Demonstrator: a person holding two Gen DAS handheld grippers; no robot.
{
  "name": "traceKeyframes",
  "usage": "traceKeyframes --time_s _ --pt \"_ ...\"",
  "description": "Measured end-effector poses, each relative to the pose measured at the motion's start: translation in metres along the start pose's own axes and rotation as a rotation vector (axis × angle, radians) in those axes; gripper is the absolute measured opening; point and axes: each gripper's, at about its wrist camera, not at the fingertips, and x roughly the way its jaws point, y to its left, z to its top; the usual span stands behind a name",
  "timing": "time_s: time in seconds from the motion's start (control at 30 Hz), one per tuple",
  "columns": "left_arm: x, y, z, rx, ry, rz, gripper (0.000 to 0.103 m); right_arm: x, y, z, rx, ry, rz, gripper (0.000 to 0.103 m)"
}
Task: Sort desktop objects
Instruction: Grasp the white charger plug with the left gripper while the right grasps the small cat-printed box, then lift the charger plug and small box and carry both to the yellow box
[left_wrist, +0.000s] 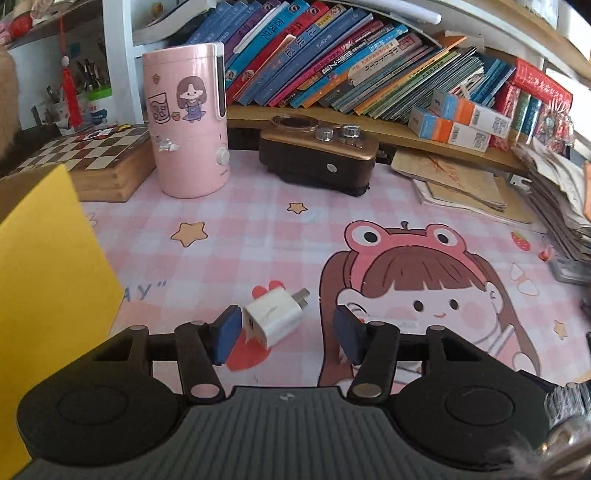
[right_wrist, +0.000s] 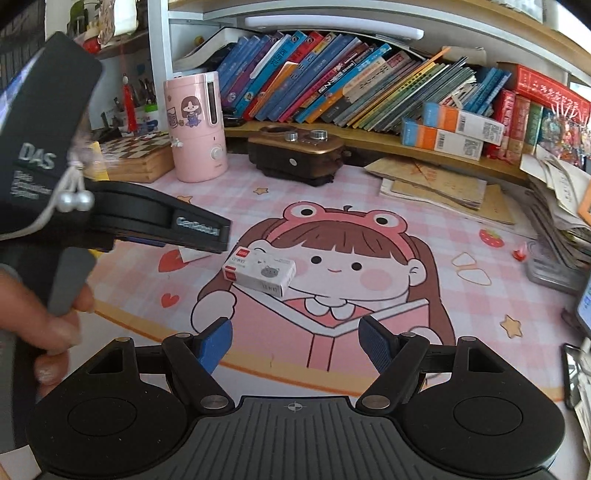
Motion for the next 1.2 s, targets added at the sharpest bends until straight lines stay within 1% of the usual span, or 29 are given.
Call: traceKeyframes --time_s 0.03,0.1,0.13,0.2,0.3,0.47,0.63,0.8,0.83,0.87,0.9,0.93,1.07,1.2 --pt "0.004 0.000 0.002 0.005 0.004 0.013 0.050 0.003 0.000 0.002 -0.004 0.000 0.003 0.077" --pt "0.011 0.001 0.004 0.014 0.016 0.034 0.042 0.006 0.001 0.004 -0.016 -0.003 0.006 0.077" --pt "0.014 0.003 0.005 0.013 0.023 0.039 0.041 0.008 0.002 0.005 -0.022 -0.007 0.007 0.077" --pt "0.017 0.007 0.007 0.007 0.031 0.027 0.035 0.013 0.004 0.007 -0.029 -0.013 0.013 0.077" --pt "0.012 0.014 0.007 0.006 0.032 0.023 0.035 0.020 0.007 0.011 -0.027 -0.014 0.014 0.077" --pt "-0.033 0.030 0.010 -0.003 -0.024 0.022 0.035 0.036 0.016 0.017 0.002 -0.011 0.012 0.077" --pt "-0.085 0.042 0.004 -0.035 -0.080 0.012 0.035 0.056 0.031 0.022 0.034 -0.005 -0.040 0.077" --pt "-0.121 0.045 -0.013 -0.070 -0.089 -0.009 0.035 0.066 0.043 0.023 0.073 -0.022 -0.082 0.076" --pt "-0.126 0.045 -0.015 -0.074 -0.087 -0.012 0.035 0.067 0.044 0.023 0.075 -0.027 -0.085 0.073" --pt "-0.129 0.045 -0.018 -0.076 -0.086 -0.013 0.035 0.067 0.045 0.023 0.078 -0.033 -0.086 0.068" --pt "-0.132 0.045 -0.021 -0.077 -0.086 -0.015 0.035 0.068 0.046 0.024 0.081 -0.036 -0.092 0.065" --pt "-0.136 0.045 -0.023 -0.077 -0.086 -0.017 0.035 0.067 0.045 0.024 0.087 -0.038 -0.095 0.058" --pt "-0.144 0.047 -0.029 -0.091 -0.087 -0.024 0.035 0.064 0.039 0.026 0.101 -0.029 -0.089 0.057" --pt "-0.151 0.046 -0.033 -0.098 -0.091 -0.034 0.035 0.041 0.029 0.026 0.107 -0.044 -0.061 0.057"
